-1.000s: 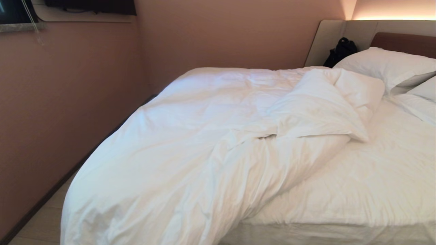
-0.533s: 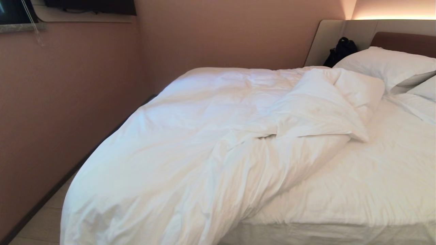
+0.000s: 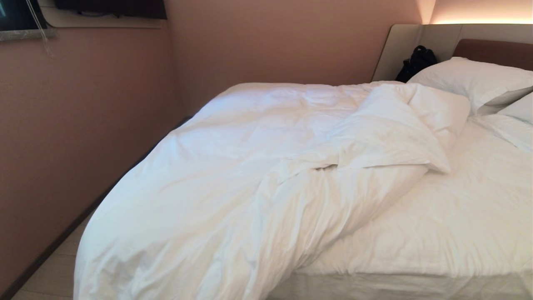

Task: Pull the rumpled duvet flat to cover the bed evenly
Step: Hold the folded corner of the quilt

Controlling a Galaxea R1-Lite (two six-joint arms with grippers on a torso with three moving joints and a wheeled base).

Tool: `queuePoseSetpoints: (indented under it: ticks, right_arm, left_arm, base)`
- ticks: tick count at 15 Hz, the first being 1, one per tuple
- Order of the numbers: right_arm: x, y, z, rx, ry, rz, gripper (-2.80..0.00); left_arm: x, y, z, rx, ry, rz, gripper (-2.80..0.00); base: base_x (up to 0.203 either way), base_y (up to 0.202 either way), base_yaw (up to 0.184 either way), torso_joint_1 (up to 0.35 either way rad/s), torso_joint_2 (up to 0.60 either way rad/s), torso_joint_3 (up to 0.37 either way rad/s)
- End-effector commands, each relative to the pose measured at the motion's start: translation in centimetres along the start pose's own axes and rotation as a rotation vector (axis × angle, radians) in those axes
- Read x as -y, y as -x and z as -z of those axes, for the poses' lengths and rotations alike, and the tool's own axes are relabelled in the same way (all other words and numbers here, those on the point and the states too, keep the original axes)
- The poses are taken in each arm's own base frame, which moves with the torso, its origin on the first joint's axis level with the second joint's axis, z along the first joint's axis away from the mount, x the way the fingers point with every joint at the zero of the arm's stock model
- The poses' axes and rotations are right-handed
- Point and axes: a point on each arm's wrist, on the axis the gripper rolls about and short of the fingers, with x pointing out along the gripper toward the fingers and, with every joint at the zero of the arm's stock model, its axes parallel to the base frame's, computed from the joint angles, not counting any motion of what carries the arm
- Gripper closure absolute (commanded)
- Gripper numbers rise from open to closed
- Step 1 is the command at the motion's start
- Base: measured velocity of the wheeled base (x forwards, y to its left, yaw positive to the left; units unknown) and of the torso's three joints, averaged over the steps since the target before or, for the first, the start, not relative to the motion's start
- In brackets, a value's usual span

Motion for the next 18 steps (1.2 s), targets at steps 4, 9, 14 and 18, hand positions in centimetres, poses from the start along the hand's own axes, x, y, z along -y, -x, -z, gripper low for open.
queuePoseSetpoints:
  ticks: [4, 9, 14, 18]
  right_arm:
    - [0.0, 0.0, 0.0, -0.001, 0.0, 0.0, 0.0]
    - [0.0, 0.0, 0.0, -0.001, 0.0, -0.001, 0.0]
    - [0.0, 0.0, 0.0, 0.0, 0.0, 0.0, 0.0]
    - [0.0, 0.0, 0.0, -0.001, 0.0, 0.0, 0.0]
  left_arm:
    - [4.9, 13.0, -1.2, 0.03, 0.204, 0.386, 0.0]
    - [5.8, 17.0, -0.4, 0.036, 0.33, 0.494, 0.0]
    - [4.9, 17.6, 0.8, -0.088, 0.371, 0.576, 0.0]
    - [3.7, 19.6, 1.4, -0.142, 0.353, 0.746, 0.0]
  base:
    - [0.0, 0.0, 0.0, 0.0, 0.0, 0.0]
    - [0.0, 0.0, 0.0, 0.0, 0.0, 0.0]
    - [0.0, 0.0, 0.0, 0.0, 0.0, 0.0]
    - [0.0, 0.0, 0.0, 0.0, 0.0, 0.0]
